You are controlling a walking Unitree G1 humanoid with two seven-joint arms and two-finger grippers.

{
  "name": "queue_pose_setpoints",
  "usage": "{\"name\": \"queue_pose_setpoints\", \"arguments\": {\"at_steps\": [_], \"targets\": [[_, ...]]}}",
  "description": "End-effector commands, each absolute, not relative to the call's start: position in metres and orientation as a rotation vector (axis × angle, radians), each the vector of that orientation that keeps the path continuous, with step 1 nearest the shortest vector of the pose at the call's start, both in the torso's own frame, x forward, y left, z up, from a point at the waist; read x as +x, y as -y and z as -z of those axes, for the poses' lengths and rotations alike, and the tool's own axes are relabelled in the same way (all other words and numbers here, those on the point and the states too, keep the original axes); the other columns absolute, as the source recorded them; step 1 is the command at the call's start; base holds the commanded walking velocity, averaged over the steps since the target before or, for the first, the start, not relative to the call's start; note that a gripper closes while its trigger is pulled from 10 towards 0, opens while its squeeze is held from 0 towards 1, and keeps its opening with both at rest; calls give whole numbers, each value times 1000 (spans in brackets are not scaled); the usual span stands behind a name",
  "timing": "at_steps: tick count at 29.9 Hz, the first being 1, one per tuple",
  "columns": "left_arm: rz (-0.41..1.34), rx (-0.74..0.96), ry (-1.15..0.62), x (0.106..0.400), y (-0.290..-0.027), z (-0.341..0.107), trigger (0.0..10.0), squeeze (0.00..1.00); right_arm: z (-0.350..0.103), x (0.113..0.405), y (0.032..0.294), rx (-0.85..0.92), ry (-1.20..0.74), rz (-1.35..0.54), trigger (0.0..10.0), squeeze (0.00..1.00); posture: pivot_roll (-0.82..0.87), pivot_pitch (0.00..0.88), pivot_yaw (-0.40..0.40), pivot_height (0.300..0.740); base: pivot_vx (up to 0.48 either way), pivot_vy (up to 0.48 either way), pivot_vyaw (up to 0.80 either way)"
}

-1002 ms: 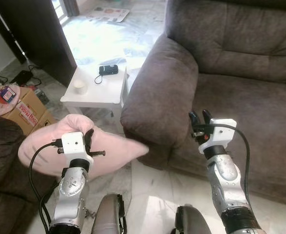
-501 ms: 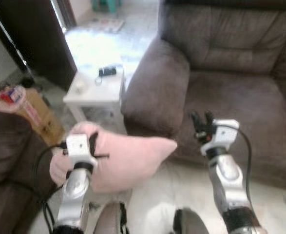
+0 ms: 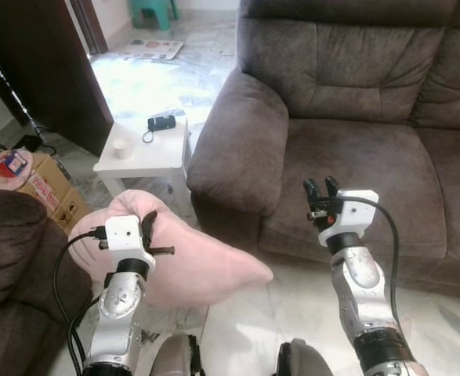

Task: Move the pillow to the sofa from floor

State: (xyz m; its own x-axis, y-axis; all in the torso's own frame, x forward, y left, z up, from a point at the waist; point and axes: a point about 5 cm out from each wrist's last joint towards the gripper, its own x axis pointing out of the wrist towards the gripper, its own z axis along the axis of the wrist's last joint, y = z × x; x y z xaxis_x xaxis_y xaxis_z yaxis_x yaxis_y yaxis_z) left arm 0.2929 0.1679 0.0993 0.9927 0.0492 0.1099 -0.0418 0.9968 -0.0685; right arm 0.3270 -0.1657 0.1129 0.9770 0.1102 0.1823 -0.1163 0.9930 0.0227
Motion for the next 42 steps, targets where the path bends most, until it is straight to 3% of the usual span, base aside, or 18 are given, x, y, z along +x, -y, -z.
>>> {"name": "queue_pose_setpoints", "arguments": {"at_steps": [1, 22, 26, 29, 35, 36, 37, 38, 42], "targets": [[-39, -52, 233, 297, -171, -126, 10000, 0, -113, 328, 163, 35, 185, -124, 10000, 0, -37, 88, 68, 735, 0, 0, 0], [-4, -54, 227, 300, -170, -127, 10000, 0, -109, 331, 162, 18, 150, -150, 10000, 0, -35, 86, 70, 740, 0, 0, 0], [58, -56, 242, 302, -168, -136, 10000, 0, -80, 324, 156, -107, -46, -334, 10000, 0, -34, 84, 68, 740, 0, 0, 0], [107, -23, 276, 303, -166, -145, 10000, 0, -58, 310, 158, -328, -151, -501, 10000, 0, -31, 78, 65, 740, 0, 0, 0], [160, -5, 279, 304, -161, -148, 10000, 0, -43, 297, 165, -358, -227, -589, 10000, 0, -39, 67, 64, 740, 0, 0, 0], [179, -6, 279, 304, -157, -149, 10000, 0, -40, 296, 168, -361, -244, -593, 10000, 584, -40, 62, 64, 740, 0, 0, 0], [184, -7, 279, 304, -157, -149, 10000, 0, -40, 296, 169, -363, -246, -592, 10000, 584, -40, 62, 64, 740, 0, 0, 0], [191, -6, 279, 304, -155, -149, 10000, 0, -39, 296, 169, -357, -249, -592, 10000, 1000, -40, 62, 64, 740, 0, 0, 0], [231, 3, 281, 304, -149, -151, 10000, 0, -36, 292, 164, -393, -252, -669, 10000, 1000, -40, 53, 64, 740, 0, 0, 0]]}}
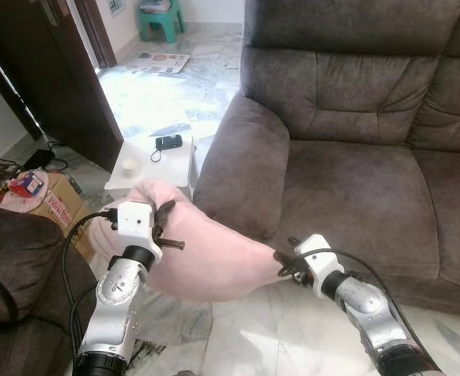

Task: Move the pillow to the sofa from floor

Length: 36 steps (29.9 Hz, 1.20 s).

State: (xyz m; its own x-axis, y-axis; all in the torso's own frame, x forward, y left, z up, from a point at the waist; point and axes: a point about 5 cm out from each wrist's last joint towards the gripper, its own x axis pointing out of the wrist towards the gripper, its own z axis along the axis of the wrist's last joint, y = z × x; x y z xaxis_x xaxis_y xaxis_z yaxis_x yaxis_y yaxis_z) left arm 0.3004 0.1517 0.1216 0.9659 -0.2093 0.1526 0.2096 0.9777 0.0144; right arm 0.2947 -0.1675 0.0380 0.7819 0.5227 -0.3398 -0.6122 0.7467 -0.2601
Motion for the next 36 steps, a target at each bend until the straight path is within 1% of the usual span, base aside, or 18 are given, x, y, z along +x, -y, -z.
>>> {"name": "queue_pose_setpoints", "arguments": {"at_steps": [1, 6, 9, 13, 16, 25, 29, 34, 36], "targets": [[237, 9, 280, 304, -148, -151, 10000, 0, -34, 290, 161, -383, -264, -699, 10000, 1000, -41, 49, 64, 740, 0, 0, 0], [240, 7, 281, 305, -148, -152, 10000, 0, -29, 286, 160, -423, -288, -750, 10000, 1000, -45, 45, 63, 740, 0, 0, 0], [244, 7, 279, 305, -147, -151, 10000, 0, -22, 281, 162, -492, -320, -781, 10000, 1000, -44, 40, 61, 740, 0, 0, 0], [249, 9, 275, 305, -146, -150, 10000, 0, -21, 278, 162, -493, -323, -813, 10000, 1000, -48, 43, 59, 740, 0, 0, 0], [251, 8, 272, 305, -145, -149, 10000, 0, -18, 276, 164, -538, -342, -833, 10000, 1000, -49, 53, 57, 740, 0, 0, 0], [250, -1, 271, 305, -144, -150, 10000, 0, -10, 273, 167, -571, -372, -816, 10000, 1000, -42, 73, 52, 740, 0, 0, 0], [254, 0, 271, 305, -143, -151, 10000, 0, -2, 267, 167, -604, -409, -840, 10000, 1000, -36, 79, 52, 740, 0, 0, 0], [269, -1, 264, 305, -142, -151, 10000, 0, -1, 269, 168, -637, -404, -811, 10000, 1000, -33, 82, 53, 740, 0, 0, 0], [277, 6, 249, 305, -142, -148, 10000, 0, -3, 273, 169, -667, -384, -770, 10000, 1000, -36, 85, 55, 740, 0, 0, 0]]}}
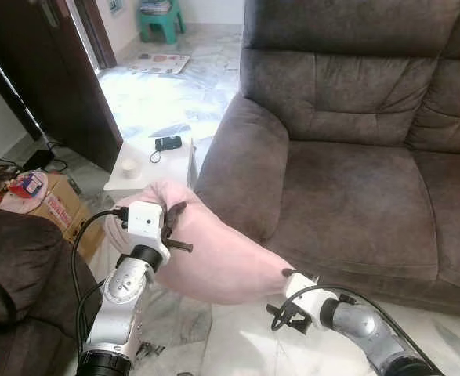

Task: Move the pillow to the sofa from floor

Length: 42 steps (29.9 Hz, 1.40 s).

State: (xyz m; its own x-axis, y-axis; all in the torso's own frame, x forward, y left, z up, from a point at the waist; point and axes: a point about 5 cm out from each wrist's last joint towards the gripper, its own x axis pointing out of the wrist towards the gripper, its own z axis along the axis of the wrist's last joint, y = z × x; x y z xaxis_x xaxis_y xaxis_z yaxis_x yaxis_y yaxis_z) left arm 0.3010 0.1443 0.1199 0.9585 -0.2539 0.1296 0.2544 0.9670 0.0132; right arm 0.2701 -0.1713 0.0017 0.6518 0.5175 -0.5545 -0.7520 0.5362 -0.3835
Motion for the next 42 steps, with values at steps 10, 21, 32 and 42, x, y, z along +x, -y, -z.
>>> {"name": "queue_pose_setpoints", "arguments": {"at_steps": [10, 21, 32, 42], "targets": [[292, -1, 230, 305, -140, -145, 10000, 0, -14, 290, 176, -764, -317, -584, 10000, 0, -34, 86, 54, 740, 0, 0, 0], [291, -4, 227, 305, -140, -145, 10000, 0, 9, 271, 171, -759, -448, -711, 10000, 0, -33, 86, 51, 740, 0, 0, 0], [292, -3, 234, 305, -141, -147, 10000, 0, 15, 267, 180, -762, -495, -664, 10000, 0, -29, 86, 52, 740, 0, 0, 0], [299, -9, 242, 305, -138, -150, 10000, 0, 17, 267, 182, -753, -512, -620, 0, 0, -19, 85, 52, 740, 0, 0, 0]]}}
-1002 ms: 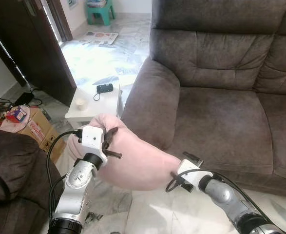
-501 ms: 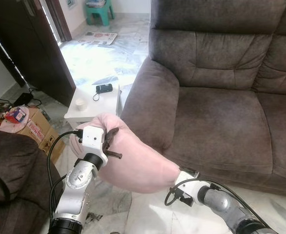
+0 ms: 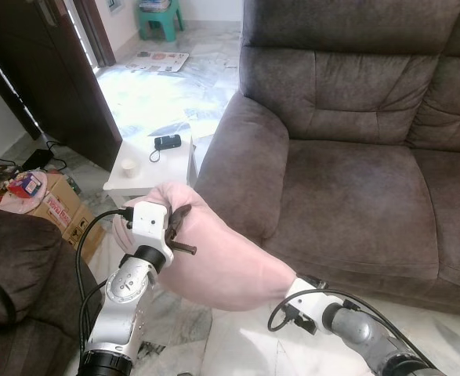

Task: Move the pillow to the sofa from floor

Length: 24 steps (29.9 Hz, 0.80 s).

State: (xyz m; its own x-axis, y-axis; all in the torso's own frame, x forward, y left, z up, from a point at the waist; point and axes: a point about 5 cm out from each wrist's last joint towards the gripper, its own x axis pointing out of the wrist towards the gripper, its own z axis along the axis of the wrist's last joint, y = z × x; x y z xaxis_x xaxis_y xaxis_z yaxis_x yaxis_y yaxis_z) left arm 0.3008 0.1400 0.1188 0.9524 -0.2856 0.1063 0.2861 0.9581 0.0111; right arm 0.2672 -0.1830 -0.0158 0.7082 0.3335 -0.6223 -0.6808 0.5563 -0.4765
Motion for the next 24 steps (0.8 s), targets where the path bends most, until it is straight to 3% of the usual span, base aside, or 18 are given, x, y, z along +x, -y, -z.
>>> {"name": "queue_pose_setpoints", "arguments": {"at_steps": [1, 24], "targets": [[300, -8, 242, 305, -138, -150, 10000, 0, 17, 267, 181, -748, -508, -620, 0, 0, -18, 85, 52, 740, 0, 0, 0], [299, -9, 229, 305, -138, -147, 10000, 0, 11, 274, 173, -700, -464, -600, 0, 0, -23, 88, 53, 740, 0, 0, 0]]}}
